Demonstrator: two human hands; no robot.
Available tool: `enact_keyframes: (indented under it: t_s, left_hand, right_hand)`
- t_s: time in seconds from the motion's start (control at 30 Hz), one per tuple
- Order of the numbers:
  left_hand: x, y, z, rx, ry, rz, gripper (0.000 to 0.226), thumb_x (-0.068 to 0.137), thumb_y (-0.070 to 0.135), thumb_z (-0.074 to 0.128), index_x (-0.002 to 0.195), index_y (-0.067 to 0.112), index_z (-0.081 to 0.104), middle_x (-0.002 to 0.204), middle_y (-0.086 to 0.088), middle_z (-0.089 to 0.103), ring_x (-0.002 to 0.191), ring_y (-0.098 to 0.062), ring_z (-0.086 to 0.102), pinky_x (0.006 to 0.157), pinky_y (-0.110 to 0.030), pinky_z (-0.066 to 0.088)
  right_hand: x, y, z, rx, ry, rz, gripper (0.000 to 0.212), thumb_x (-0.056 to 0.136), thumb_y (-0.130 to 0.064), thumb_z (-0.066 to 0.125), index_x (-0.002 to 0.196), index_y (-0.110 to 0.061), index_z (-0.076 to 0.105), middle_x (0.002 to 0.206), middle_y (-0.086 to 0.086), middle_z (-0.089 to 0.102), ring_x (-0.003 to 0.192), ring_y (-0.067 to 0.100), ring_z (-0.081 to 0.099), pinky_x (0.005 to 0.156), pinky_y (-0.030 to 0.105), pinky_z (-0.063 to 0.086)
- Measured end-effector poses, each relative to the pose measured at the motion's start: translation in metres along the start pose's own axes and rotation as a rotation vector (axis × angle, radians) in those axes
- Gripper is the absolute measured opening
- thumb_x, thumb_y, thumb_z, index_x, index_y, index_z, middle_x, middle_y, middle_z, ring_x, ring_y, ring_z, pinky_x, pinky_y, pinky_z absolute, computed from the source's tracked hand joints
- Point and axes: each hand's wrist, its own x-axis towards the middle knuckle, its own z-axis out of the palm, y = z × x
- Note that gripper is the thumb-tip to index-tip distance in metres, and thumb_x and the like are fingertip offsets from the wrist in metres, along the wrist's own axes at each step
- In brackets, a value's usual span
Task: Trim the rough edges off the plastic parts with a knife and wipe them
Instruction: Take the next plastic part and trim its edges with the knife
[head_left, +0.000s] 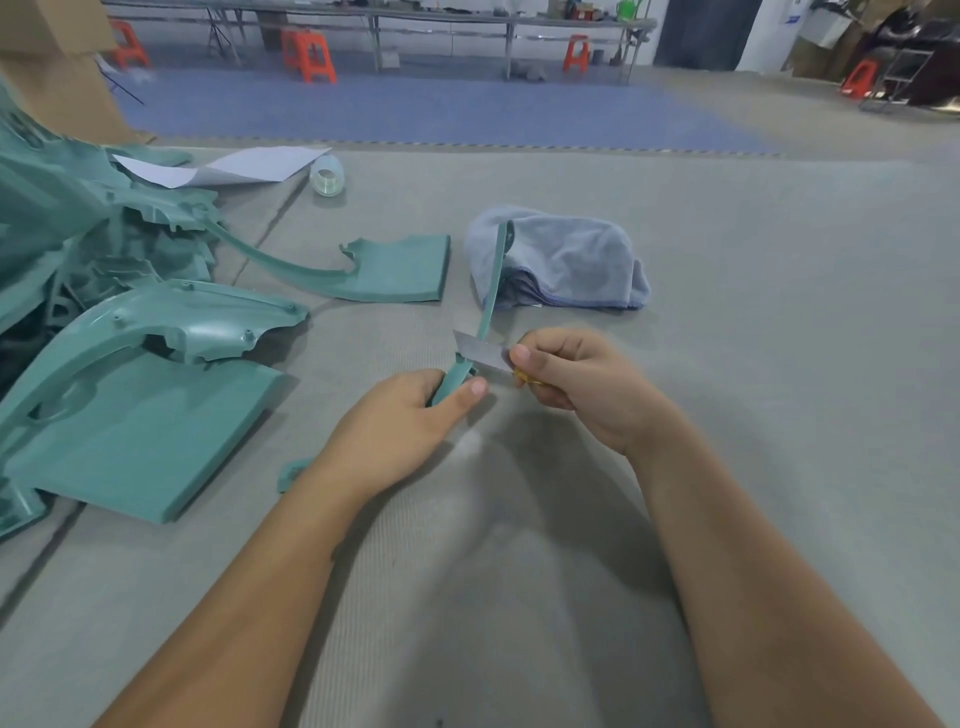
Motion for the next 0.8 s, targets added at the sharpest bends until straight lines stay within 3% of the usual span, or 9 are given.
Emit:
enact_keyframes:
  t_s: [0.13,0.23,0.47,0.63,0.8]
  left_hand:
    - [0.001,-0.001,0.0,-0.007,0.005,0.001,0.049,0.081,0.075,0.038,0.052,0.036,0.042,0.044,0.014,0.04,0.044,-0.006,0.036,0.053,-0.032,0.029]
    - [0.001,0.0,0.001,0.011,-0.005,-0.007,0.046,0.078,0.078,0.034,0.053,0.04,0.044,0.044,0.016,0.041,0.044,-0.006,0.037,0.053,-0.032,0.03]
    - [0.002,-0.002,0.001,-0.003,-0.003,-0.004,0.05,0.089,0.069,0.04,0.051,0.037,0.042,0.043,0.015,0.039,0.043,-0.005,0.036,0.053,-0.032,0.03]
    - [0.002,0.0,0.001,-0.016,-0.003,-0.008,0.049,0.09,0.066,0.04,0.051,0.037,0.045,0.041,0.015,0.04,0.042,-0.004,0.038,0.052,-0.032,0.028]
    - [0.001,0.003,0.0,-0.014,0.009,-0.016,0.054,0.091,0.064,0.041,0.055,0.024,0.033,0.041,0.015,0.039,0.042,-0.005,0.037,0.052,-0.033,0.027]
  right_hand:
    - [0.005,-0.001,0.0,-0.008,0.003,-0.009,0.028,0.096,-0.014,0.052,0.07,-0.006,0.057,0.066,0.006,0.034,0.05,0.009,0.026,0.048,0.015,0.023]
    - [0.006,-0.002,-0.001,-0.007,-0.007,-0.02,0.026,0.09,-0.023,0.057,0.071,-0.006,0.057,0.068,0.007,0.035,0.05,0.008,0.027,0.048,0.015,0.024]
    - [0.009,-0.003,-0.001,-0.062,0.015,-0.067,0.027,0.092,-0.022,0.055,0.075,-0.001,0.058,0.07,0.017,0.036,0.05,0.008,0.029,0.049,0.017,0.024]
    - [0.011,-0.004,0.0,-0.08,0.028,-0.089,0.024,0.097,-0.01,0.051,0.078,0.002,0.058,0.061,0.004,0.036,0.049,0.007,0.029,0.048,0.015,0.025]
    - [0.011,-0.003,-0.001,-0.084,0.023,-0.123,0.026,0.098,-0.008,0.051,0.074,-0.002,0.056,0.052,-0.013,0.041,0.047,0.005,0.031,0.048,0.014,0.026]
